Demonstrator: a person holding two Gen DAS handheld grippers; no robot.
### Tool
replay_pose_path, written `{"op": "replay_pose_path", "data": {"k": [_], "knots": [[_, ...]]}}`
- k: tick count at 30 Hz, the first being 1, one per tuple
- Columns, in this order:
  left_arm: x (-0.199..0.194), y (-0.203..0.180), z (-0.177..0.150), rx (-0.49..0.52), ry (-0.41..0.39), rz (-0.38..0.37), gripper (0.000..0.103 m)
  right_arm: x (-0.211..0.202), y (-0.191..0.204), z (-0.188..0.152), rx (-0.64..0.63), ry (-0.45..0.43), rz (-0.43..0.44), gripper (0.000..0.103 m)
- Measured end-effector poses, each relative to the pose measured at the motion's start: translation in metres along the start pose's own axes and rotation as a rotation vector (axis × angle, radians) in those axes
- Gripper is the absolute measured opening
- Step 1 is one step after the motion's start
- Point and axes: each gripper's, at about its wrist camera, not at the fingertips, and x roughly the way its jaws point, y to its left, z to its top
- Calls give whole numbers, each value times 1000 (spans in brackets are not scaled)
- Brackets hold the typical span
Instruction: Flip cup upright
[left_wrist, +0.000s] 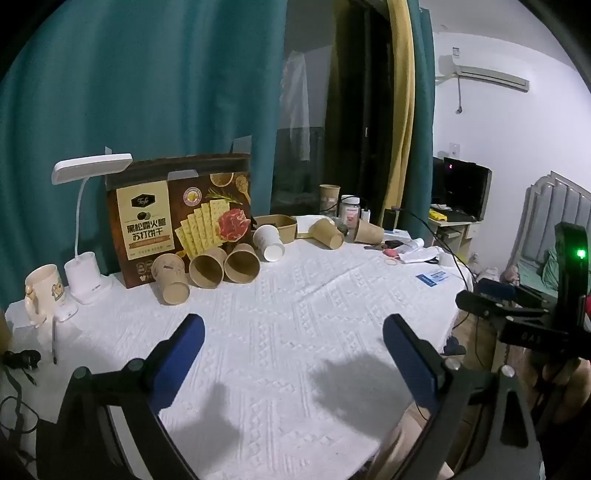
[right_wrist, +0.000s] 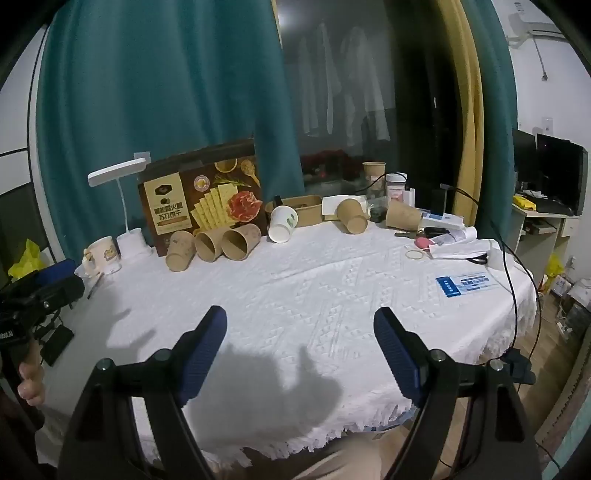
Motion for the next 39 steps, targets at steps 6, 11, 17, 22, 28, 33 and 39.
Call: {"op": "replay_pose_path", "data": {"k": [6, 11, 17, 22, 28, 33, 39], "knots": [[1, 0, 0, 6, -12, 3, 97, 1, 2, -1, -2, 4, 4, 80], [3, -2, 0, 6, -14, 3, 97, -7, -5, 4, -1, 1, 1, 80], [2, -4, 0, 5, -18, 2, 97, -7, -3, 0, -2, -6, -3, 80], [1, -5, 0, 5, -21, 1, 97, -8, -1, 1, -3, -4, -8, 80], [0, -9, 1, 10, -24, 7, 97, -5, -3, 2, -3, 0, -9, 80], [1, -9, 2, 9, -26, 5, 97, -5, -4, 2, -5, 4, -10, 80], [-4, -11, 10, 14, -30, 0, 97, -4, -4, 1, -5, 4, -10, 80]]}}
